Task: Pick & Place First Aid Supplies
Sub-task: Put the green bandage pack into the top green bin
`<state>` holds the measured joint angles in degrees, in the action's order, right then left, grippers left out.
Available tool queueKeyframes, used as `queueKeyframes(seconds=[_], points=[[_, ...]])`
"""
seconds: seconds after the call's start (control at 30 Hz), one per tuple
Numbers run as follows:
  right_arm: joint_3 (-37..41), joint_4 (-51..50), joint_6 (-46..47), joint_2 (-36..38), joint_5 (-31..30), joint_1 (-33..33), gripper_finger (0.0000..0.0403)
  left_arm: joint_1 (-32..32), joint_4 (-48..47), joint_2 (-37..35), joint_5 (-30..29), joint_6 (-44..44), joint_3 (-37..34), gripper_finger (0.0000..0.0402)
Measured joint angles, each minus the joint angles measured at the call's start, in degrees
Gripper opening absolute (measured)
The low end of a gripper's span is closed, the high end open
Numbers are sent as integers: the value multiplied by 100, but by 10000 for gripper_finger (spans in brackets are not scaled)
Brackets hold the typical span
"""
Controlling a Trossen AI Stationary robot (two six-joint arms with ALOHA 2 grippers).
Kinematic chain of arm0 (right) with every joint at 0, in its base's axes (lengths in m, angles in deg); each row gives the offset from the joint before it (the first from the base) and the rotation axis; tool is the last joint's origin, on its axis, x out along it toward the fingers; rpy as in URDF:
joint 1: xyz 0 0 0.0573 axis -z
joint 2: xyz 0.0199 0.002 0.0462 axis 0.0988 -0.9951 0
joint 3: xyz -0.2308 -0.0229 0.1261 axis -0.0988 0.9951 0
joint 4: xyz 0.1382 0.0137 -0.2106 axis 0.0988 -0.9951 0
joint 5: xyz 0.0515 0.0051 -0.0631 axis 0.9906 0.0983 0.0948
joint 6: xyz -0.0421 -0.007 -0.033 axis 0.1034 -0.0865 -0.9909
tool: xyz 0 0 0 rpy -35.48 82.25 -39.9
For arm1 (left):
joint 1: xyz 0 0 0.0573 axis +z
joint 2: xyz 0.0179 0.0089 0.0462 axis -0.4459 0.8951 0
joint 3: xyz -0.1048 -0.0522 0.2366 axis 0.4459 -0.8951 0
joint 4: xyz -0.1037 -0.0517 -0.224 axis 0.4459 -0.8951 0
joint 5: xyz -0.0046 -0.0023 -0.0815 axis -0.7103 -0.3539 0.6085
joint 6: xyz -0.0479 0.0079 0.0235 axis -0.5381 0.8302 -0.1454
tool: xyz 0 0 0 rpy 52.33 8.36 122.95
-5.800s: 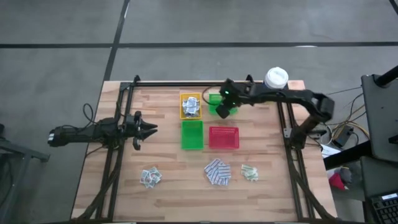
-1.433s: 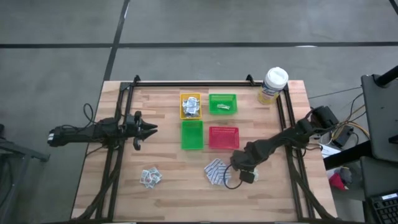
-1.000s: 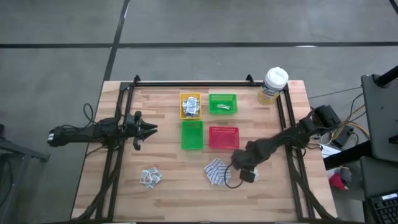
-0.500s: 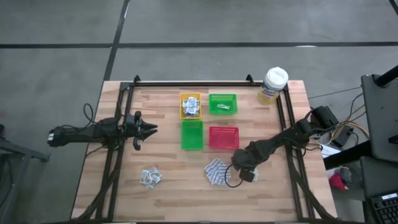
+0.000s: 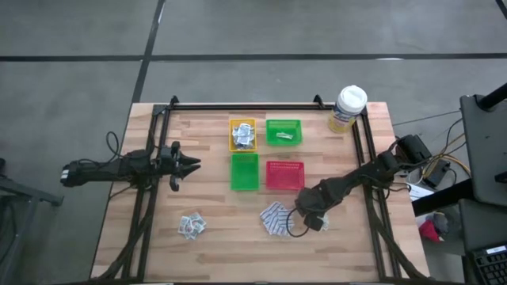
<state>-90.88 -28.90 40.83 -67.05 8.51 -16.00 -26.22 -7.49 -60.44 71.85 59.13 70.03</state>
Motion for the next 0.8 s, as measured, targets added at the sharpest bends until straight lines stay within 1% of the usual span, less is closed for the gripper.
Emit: queueKeyframes(seconds=[0.27,0.57,0.8], points=[[8,-24,-16,0,100,45,12,1,0,0,0,0,0,108],[6,-14,-26,70,161,116,8,-1,0,0,0,0,-2,108],[30,-104,51,530,176,142,8,1,2,0,0,0,-2,108]])
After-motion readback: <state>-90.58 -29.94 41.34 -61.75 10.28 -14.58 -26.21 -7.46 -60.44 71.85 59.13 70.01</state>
